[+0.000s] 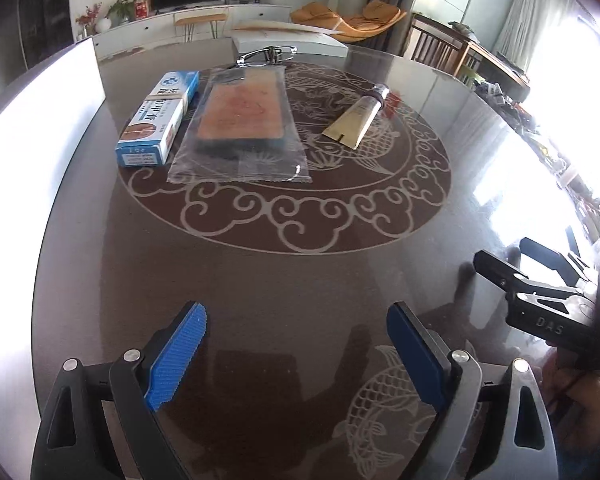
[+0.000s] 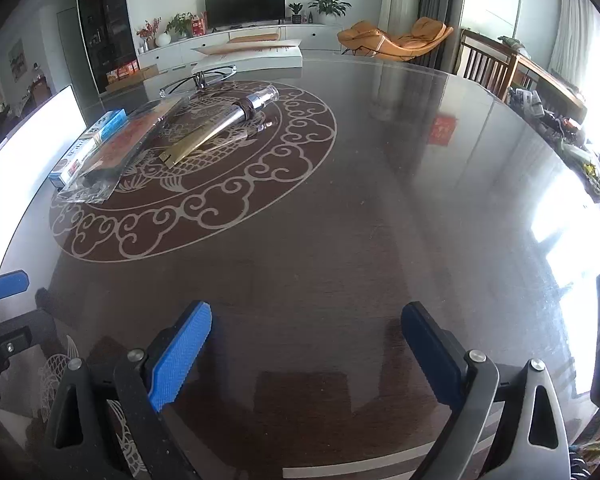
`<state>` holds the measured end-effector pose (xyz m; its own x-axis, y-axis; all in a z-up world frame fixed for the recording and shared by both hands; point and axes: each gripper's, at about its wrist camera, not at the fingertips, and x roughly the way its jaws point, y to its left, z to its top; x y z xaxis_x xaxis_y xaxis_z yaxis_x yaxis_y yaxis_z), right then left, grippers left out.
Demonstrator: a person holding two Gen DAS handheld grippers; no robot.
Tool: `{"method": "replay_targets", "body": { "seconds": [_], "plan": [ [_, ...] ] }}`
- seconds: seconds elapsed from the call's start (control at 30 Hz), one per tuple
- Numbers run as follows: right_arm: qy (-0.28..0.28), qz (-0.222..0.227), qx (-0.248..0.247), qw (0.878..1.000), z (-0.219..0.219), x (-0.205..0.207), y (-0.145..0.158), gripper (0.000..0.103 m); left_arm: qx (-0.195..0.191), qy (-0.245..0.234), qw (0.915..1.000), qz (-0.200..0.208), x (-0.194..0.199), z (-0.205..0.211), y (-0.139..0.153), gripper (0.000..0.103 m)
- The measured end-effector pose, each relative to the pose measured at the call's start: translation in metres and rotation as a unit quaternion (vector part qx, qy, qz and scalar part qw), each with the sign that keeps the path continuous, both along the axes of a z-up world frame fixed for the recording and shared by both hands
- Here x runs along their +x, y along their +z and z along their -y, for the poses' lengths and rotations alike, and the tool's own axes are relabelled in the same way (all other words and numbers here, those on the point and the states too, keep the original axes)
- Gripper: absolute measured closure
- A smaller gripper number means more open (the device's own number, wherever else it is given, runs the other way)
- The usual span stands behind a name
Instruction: Organize objects
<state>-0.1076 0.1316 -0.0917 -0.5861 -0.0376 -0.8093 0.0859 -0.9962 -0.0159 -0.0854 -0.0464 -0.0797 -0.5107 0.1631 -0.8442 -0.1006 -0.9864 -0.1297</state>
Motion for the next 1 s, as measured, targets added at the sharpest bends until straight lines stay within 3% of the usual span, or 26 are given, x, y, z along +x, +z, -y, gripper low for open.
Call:
{"method": "replay_targets", "body": {
  "seconds": [0.27, 0.37, 0.47, 1.0],
  "plan": [
    [0.000, 0.006, -0.002, 1.000, 0.000, -0.001, -0.002, 0.000, -0.066, -0.022, 0.9974, -0.019, -0.010, -0.007, -0.007, 0.011],
    [0.000, 0.006, -0.001, 1.000, 0.000, -0.001, -0.001, 0.000, -0.065, -0.023, 0.9974, -0.021, -0.011, -0.004, -0.008, 0.009],
    [0.000, 0.006, -0.001, 1.000, 0.000, -0.001, -0.001, 0.000, -0.064, -0.016, 0.9977, -0.015, -0.013, 0.000, -0.011, 0.000],
    [0.000, 0.005, -0.001, 1.000, -0.001, 0.000, 0.000, 0.000, -0.063, -0.030, 0.9971, -0.031, -0.009, 0.015, -0.011, 0.000]
  ]
}}
